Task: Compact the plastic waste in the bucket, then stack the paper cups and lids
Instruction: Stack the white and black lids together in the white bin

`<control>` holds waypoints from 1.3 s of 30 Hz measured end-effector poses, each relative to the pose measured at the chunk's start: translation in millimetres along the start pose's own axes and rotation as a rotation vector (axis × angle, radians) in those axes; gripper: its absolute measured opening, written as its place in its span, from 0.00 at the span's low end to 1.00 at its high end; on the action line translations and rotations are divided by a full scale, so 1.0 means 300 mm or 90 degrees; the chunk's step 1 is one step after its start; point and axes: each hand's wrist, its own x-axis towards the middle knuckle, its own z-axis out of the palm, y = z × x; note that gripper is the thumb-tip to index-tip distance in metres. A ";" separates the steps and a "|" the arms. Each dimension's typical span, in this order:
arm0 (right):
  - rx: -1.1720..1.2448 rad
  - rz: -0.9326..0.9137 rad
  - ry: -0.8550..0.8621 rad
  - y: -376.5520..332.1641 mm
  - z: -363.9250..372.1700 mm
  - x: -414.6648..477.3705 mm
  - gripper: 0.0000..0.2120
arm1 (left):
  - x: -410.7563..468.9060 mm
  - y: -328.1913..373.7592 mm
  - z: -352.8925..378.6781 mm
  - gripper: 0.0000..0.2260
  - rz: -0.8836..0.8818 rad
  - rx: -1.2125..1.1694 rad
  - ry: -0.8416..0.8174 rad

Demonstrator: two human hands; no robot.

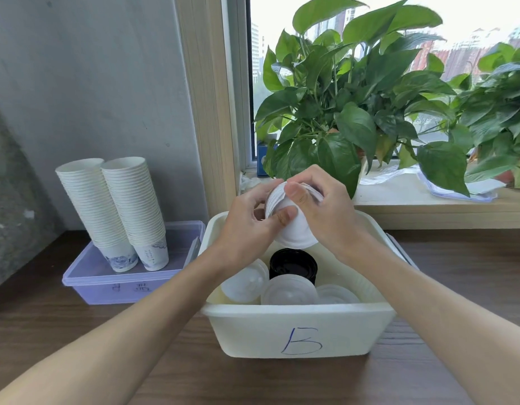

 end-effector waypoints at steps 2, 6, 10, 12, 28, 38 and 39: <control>-0.002 -0.018 0.036 0.002 0.003 0.002 0.12 | 0.000 0.004 0.005 0.25 -0.010 0.008 -0.001; 0.069 -0.021 0.099 -0.010 0.005 0.001 0.10 | 0.001 -0.002 0.018 0.30 -0.078 -0.040 -0.009; 0.066 0.014 0.045 -0.001 -0.002 0.002 0.13 | 0.005 0.000 0.012 0.22 -0.058 -0.028 -0.003; 0.035 0.025 0.021 0.005 -0.008 0.003 0.16 | 0.000 0.002 0.011 0.23 -0.046 -0.012 -0.023; -0.069 -0.073 0.063 0.006 0.006 0.007 0.09 | 0.001 0.000 0.004 0.19 0.012 -0.007 -0.004; 0.023 -0.029 0.051 -0.004 -0.001 -0.002 0.14 | 0.006 -0.010 0.015 0.27 -0.045 -0.015 0.007; 0.004 -0.021 0.030 -0.004 -0.004 -0.004 0.17 | 0.006 -0.009 0.014 0.29 -0.040 0.006 -0.006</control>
